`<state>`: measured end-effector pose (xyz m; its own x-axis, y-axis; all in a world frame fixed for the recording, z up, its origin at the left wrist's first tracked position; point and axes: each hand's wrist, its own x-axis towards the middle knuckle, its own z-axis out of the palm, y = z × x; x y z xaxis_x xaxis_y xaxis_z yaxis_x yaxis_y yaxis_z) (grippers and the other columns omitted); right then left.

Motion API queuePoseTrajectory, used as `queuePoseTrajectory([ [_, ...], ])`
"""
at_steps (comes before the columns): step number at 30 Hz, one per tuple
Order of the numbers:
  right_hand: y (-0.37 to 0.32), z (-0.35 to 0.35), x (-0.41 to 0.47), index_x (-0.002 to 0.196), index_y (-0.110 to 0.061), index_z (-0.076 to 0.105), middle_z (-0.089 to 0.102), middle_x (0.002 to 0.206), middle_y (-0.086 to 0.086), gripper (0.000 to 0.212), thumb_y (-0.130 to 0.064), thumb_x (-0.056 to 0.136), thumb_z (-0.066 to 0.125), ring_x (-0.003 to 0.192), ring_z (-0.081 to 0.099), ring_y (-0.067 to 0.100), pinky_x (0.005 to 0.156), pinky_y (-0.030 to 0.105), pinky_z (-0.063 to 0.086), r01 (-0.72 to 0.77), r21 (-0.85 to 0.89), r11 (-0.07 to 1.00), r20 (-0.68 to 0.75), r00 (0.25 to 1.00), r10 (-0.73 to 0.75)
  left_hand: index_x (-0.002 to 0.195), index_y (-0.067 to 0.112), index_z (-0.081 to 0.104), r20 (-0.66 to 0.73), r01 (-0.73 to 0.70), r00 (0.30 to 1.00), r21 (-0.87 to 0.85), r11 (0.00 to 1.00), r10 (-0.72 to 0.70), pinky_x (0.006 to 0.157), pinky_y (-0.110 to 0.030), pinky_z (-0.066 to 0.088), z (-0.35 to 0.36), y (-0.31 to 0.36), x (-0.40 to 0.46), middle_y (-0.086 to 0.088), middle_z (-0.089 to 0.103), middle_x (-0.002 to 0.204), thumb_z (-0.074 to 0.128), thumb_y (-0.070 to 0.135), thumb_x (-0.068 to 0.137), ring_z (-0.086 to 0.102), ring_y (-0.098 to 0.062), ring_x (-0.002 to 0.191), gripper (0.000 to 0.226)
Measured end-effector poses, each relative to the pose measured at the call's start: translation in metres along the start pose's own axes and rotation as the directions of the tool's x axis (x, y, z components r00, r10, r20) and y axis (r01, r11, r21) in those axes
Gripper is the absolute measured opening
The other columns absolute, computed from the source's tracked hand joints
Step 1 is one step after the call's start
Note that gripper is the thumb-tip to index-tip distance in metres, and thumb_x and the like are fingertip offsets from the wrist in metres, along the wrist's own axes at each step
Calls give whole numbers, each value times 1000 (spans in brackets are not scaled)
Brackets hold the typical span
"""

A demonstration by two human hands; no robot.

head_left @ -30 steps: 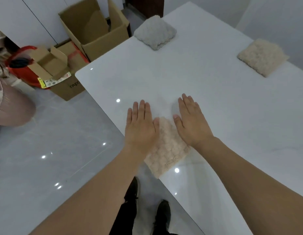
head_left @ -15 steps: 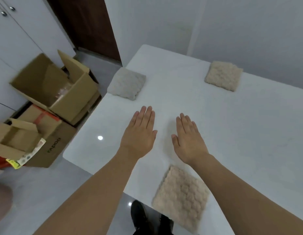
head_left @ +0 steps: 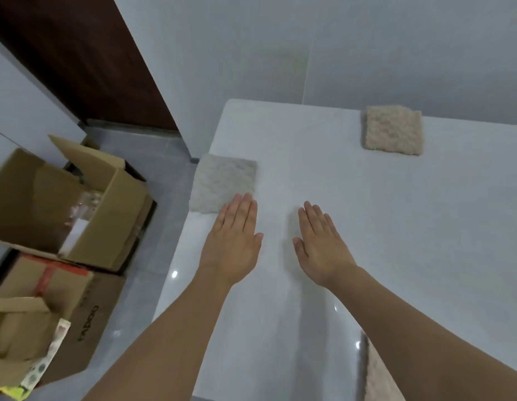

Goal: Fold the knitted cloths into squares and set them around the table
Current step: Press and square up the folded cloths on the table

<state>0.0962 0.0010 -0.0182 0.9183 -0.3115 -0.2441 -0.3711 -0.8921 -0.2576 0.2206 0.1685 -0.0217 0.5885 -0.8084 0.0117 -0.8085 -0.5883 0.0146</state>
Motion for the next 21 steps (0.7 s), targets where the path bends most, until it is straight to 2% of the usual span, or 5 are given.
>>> queuePoseTrajectory([
  [2,-15,9,18,154,-7,-3,-12,162,7,79,-50,87,-7,148,-13,19,118,29,-11,-17,97,995,-6,1000,17,154,1,23,-31,2,1000,-25,1000,-3,124,-45,14,7,-23,6,-16,20,163,20,40,101,13,-29,152,66],
  [4,-29,14,36,154,-9,-1,-9,162,3,65,-43,100,11,148,-12,14,118,26,-9,-54,280,958,-24,998,64,154,1,24,-61,10,998,-86,996,-16,124,-43,11,11,-43,14,-16,22,162,21,38,102,14,-28,152,64],
  [9,-61,15,80,154,-21,7,2,161,-14,54,-32,105,28,145,-2,-4,120,23,0,-76,801,594,-90,965,245,156,6,19,-146,-15,988,-448,894,-56,125,-34,5,14,-94,37,-4,13,165,23,37,104,1,-15,153,61],
  [14,-80,18,122,154,-22,14,11,159,-16,52,-29,105,31,144,8,-7,120,22,5,19,892,452,-157,950,270,158,10,16,-130,10,982,-688,726,-137,118,-12,0,23,-127,69,5,9,165,26,36,105,0,1,150,59],
  [21,-101,34,157,153,-21,17,15,156,-20,51,-23,105,33,139,11,-15,112,4,7,86,912,401,-222,926,306,156,20,23,21,142,964,-882,448,-264,119,-11,7,46,-136,96,14,19,163,33,30,108,12,7,147,51],
])
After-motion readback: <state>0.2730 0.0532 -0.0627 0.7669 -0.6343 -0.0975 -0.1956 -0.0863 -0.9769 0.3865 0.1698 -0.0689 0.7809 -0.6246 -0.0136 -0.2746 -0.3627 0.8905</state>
